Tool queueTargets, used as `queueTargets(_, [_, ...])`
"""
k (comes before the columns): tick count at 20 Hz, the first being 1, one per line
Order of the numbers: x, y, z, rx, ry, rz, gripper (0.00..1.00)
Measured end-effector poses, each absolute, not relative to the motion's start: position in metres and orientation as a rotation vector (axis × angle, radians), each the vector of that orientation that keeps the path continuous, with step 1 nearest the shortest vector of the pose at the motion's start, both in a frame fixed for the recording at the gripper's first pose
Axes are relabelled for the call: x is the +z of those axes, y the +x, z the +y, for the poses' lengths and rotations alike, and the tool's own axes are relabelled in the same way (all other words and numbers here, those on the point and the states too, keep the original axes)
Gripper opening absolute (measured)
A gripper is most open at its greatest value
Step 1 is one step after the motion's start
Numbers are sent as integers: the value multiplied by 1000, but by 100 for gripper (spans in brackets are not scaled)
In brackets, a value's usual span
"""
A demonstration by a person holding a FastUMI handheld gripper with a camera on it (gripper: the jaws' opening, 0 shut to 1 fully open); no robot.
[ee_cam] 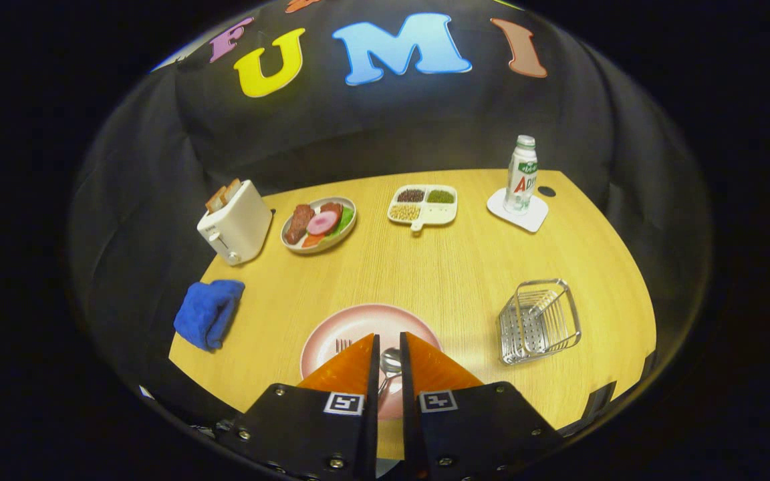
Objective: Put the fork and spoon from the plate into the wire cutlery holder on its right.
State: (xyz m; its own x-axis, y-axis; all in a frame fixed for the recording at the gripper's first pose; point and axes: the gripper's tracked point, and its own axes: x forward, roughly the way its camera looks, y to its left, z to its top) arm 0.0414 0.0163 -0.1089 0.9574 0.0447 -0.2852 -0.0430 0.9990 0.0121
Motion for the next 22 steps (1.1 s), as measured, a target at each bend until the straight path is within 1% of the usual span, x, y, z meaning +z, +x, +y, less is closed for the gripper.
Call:
queueTargets(8, [-200,57,29,66,134,570,16])
queueTargets(12, [-229,55,37,69,197,677,16])
queueTargets(13, [-232,56,38,67,205,687,16])
queueTargets(14, [-232,57,38,62,211,690,19])
queueTargets(15, [-231,59,37,58,213,692,20])
queueTargets(20, [-228,59,32,37,198,706,20])
queueTargets(21, [-221,57,34,34,202,681,15])
queueTargets(22, [-230,64,32,23,183,691,10])
